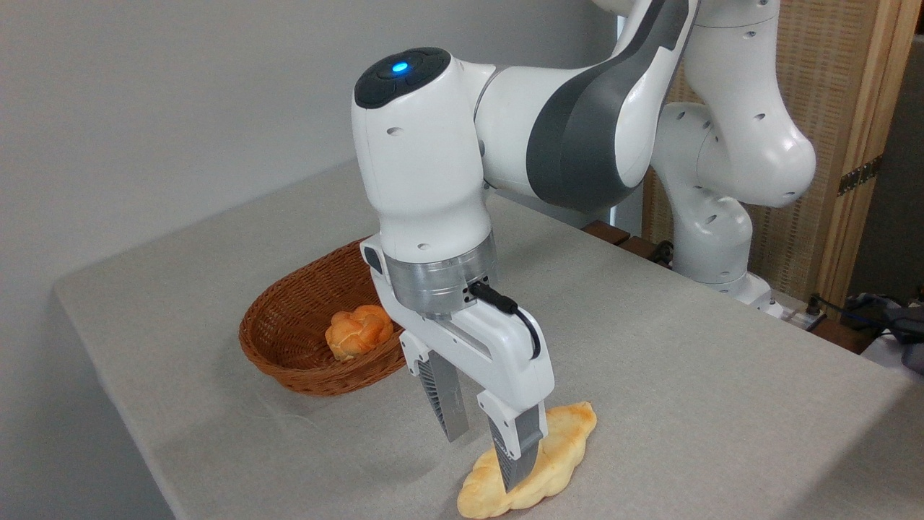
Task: Put bread into the basket
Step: 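Lower the open gripper down around the middle of the braided loaf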
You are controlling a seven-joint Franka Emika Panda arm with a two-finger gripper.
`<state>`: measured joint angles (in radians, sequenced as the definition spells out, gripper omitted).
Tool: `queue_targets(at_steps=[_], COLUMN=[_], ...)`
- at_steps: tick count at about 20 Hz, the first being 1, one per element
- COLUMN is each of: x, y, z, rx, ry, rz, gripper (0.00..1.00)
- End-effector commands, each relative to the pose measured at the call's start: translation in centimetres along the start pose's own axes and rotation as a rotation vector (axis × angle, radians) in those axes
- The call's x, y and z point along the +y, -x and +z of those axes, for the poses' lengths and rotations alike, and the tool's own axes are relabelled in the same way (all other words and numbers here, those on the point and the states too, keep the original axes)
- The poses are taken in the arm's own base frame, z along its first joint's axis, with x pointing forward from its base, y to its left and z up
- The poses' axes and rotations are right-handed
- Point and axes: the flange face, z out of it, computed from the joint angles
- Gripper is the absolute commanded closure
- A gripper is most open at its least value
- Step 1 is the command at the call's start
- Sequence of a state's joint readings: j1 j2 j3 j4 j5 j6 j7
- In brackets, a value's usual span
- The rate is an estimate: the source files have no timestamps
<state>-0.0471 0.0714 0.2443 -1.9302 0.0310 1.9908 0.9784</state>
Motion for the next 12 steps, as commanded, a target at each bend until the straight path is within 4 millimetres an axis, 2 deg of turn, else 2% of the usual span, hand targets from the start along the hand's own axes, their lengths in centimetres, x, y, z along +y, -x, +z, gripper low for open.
queue_targets(at_steps=[1,8,12], x=[0.1,0.1,-0.2], y=[-0.1,-0.7,-0.4], z=[0.7,2.0,1.9], rx=[-0.012,-0.028,-0.028], ry=[-0.005,0.011,0.006], rz=[0.019,0.026,0.022], gripper=[0.00,0.00,0.00])
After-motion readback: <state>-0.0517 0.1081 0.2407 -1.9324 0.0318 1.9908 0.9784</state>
